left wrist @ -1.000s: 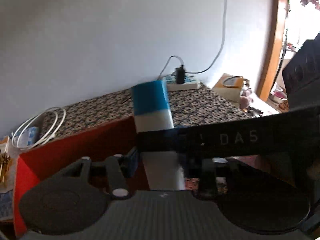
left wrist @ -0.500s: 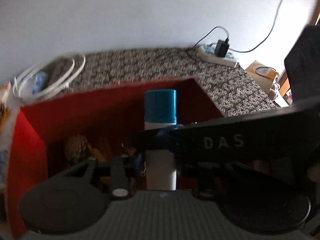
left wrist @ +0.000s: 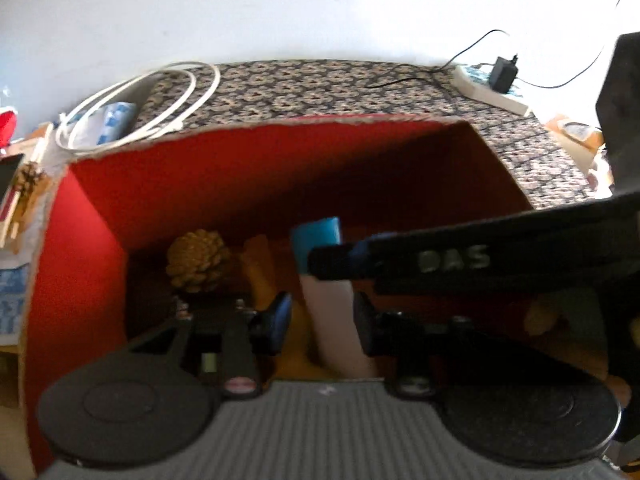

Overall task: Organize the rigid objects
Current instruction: 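Lift the white bottle and carry it into the red box, then lower the bottle beside the gourd and open the right gripper, then withdraw the right gripper from the box toward the tape roll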

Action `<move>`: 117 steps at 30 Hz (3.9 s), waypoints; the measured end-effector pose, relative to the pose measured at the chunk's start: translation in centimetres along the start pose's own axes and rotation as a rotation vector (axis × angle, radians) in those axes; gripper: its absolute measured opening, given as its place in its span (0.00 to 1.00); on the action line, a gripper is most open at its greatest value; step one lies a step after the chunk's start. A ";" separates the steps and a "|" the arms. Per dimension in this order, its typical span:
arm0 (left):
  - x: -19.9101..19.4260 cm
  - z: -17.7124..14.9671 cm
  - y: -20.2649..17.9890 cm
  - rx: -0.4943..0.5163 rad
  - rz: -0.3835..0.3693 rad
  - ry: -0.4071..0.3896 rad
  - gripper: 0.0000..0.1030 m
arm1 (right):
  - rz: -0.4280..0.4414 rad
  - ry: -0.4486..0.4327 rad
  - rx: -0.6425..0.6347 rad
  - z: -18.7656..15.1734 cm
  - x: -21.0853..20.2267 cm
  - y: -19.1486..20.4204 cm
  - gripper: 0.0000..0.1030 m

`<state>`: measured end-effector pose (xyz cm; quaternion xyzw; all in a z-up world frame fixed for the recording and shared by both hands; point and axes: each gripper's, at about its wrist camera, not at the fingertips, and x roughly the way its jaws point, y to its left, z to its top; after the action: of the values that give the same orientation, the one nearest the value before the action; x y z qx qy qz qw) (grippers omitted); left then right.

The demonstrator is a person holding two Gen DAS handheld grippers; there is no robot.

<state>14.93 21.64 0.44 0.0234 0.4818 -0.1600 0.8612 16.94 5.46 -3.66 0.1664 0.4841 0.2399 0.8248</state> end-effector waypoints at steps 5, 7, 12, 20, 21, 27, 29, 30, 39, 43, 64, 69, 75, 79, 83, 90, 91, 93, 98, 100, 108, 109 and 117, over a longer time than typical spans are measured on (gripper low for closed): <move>-0.1 0.2 0.6 -0.022 0.023 -0.007 0.30 | -0.006 -0.036 -0.001 0.0 -0.3 -0.1 0.11; 0.0 0.2 0.5 -0.017 0.036 -0.007 0.30 | -0.017 -0.036 -0.004 0.0 -0.2 -0.1 0.11; 0.0 0.2 -0.3 0.013 0.093 -0.003 0.34 | -0.035 -0.043 -0.011 0.0 -0.1 0.0 0.11; 0.1 0.2 -0.7 0.024 0.142 0.001 0.41 | -0.053 -0.059 -0.016 0.0 -0.1 0.0 0.11; 0.0 0.2 -0.7 0.025 0.148 0.001 0.42 | -0.056 -0.060 -0.017 0.0 -0.1 0.0 0.11; 0.1 -0.1 -0.9 0.018 0.176 0.009 0.50 | -0.067 -0.067 -0.022 -0.1 -0.1 0.1 0.11; 0.0 -0.2 -0.8 0.012 0.186 0.011 0.52 | -0.071 -0.070 -0.024 -0.1 -0.1 0.0 0.11; -0.1 -0.2 -0.8 0.008 0.189 0.007 0.53 | -0.072 -0.071 -0.024 -0.1 -0.1 0.0 0.11; -1.2 -0.8 -0.9 -0.007 0.259 0.002 0.58 | -0.088 -0.112 -0.039 -0.4 -0.6 0.2 0.11; -2.1 -1.1 -1.2 -0.012 0.290 -0.005 0.58 | -0.095 -0.135 -0.044 -0.5 -0.9 0.3 0.11; -6.6 -2.6 -2.6 -0.038 0.371 -0.063 0.65 | -0.153 -0.302 -0.049 -4.6 -7.2 2.3 0.12; -7.5 -3.3 -3.2 -0.046 0.368 -0.057 0.65 | -0.148 -0.300 -0.056 -6.0 -8.9 2.8 0.12; -9.0 -4.2 -4.4 -0.047 0.368 -0.073 0.66 | -0.119 -0.300 -0.070 -7.4 -10.5 3.5 0.12; -9.7 -4.8 -5.4 -0.041 0.391 -0.089 0.66 | -0.130 -0.306 -0.107 -8.5 -11.4 4.1 0.13; -10.4 -5.4 -6.0 -0.055 0.377 -0.081 0.66 | -0.126 -0.309 -0.119 -9.4 -12.2 4.1 0.13; -10.8 -6.7 -7.1 -0.080 0.386 -0.071 0.66 | -0.117 -0.297 -0.117 -11.0 -13.0 3.7 0.13; -10.7 -6.9 -7.3 -0.084 0.388 -0.067 0.66 | -0.118 -0.288 -0.123 -11.3 -13.0 3.8 0.13; -10.4 -7.3 -7.7 -0.089 0.394 -0.056 0.67 | -0.124 -0.280 -0.135 -11.7 -12.9 3.6 0.13; -9.4 -8.2 -8.6 -0.096 0.416 -0.014 0.67 | -0.131 -0.260 -0.127 -12.4 -13.2 2.7 0.13; -9.0 -8.5 -8.8 -0.099 0.418 0.000 0.67 | -0.131 -0.251 -0.117 -12.6 -13.3 2.1 0.13; -7.1 -9.6 -10.8 -0.084 0.431 0.062 0.67 | -0.152 -0.210 -0.072 -13.4 -13.9 -0.3 0.12; -6.8 -9.7 -11.1 -0.078 0.431 0.068 0.67 | -0.154 -0.205 -0.069 -13.6 -14.0 -0.6 0.12; -5.3 -9.9 -14.1 -0.020 0.417 0.093 0.67 | -0.171 -0.175 -0.044 -14.7 -14.9 -2.9 0.12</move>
<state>0.02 11.50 1.21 0.1211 0.5075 0.0277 0.8526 -1.47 -4.62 -1.36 0.1266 0.4174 0.1640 0.8848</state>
